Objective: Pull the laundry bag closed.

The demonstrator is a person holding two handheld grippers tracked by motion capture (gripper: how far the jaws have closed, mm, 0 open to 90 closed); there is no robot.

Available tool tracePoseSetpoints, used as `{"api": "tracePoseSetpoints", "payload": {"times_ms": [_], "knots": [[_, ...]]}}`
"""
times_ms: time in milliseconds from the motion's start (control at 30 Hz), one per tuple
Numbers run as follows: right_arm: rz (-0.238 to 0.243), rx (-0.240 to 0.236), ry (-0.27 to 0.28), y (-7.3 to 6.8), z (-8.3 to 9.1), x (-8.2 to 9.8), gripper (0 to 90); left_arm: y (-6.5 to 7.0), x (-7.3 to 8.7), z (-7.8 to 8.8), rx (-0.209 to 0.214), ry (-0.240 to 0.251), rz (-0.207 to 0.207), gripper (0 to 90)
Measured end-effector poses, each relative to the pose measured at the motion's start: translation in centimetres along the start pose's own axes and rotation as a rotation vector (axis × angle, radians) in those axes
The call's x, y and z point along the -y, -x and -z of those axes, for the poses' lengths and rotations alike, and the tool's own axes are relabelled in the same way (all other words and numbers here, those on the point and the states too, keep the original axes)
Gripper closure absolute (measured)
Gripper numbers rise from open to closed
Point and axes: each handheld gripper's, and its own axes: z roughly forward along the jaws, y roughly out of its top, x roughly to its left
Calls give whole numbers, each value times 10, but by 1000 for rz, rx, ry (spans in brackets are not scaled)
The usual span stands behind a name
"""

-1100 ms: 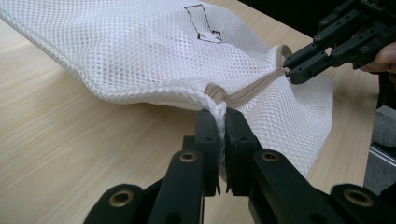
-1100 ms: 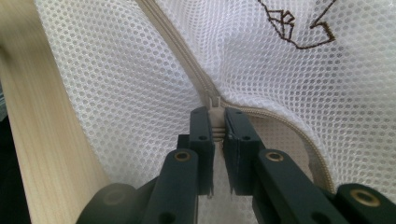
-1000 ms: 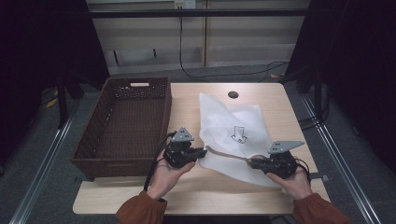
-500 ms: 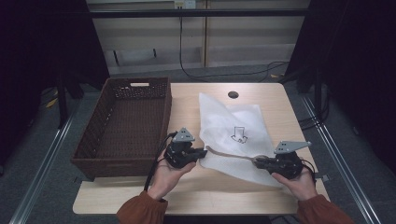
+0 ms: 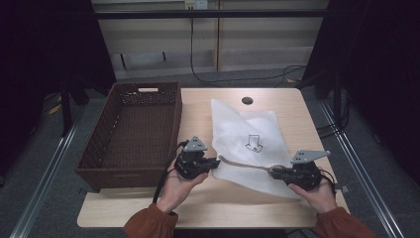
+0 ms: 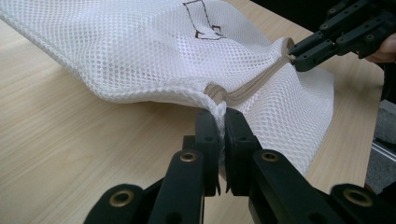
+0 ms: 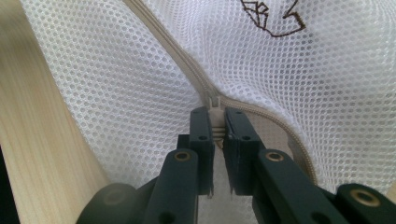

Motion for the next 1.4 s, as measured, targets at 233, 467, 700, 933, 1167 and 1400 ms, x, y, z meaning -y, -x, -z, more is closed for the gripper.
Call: {"api": "tracePoseSetpoints", "payload": {"times_ms": [233, 467, 700, 933, 1167, 1400], "knots": [[5, -1, -6, -1, 0, 0, 824, 0, 0, 0, 1, -4, -4, 861], [-15, 11, -4, 3, 3, 4, 824, -3, 1, 2, -14, -7, 1, 861], [-42, 46, 5, 10, 15, 15, 824, -3, 2, 0, -15, -16, 1, 861], [-42, 54, 9, 12, 17, 17, 824, -3, 2, -2, -2, -15, 3, 861], [-47, 56, 8, 15, 18, 19, 824, -1, 2, -4, 1, -21, 10, 861], [-38, 65, 3, 16, 19, 20, 824, -1, 2, -6, -16, -37, 11, 862]]}}
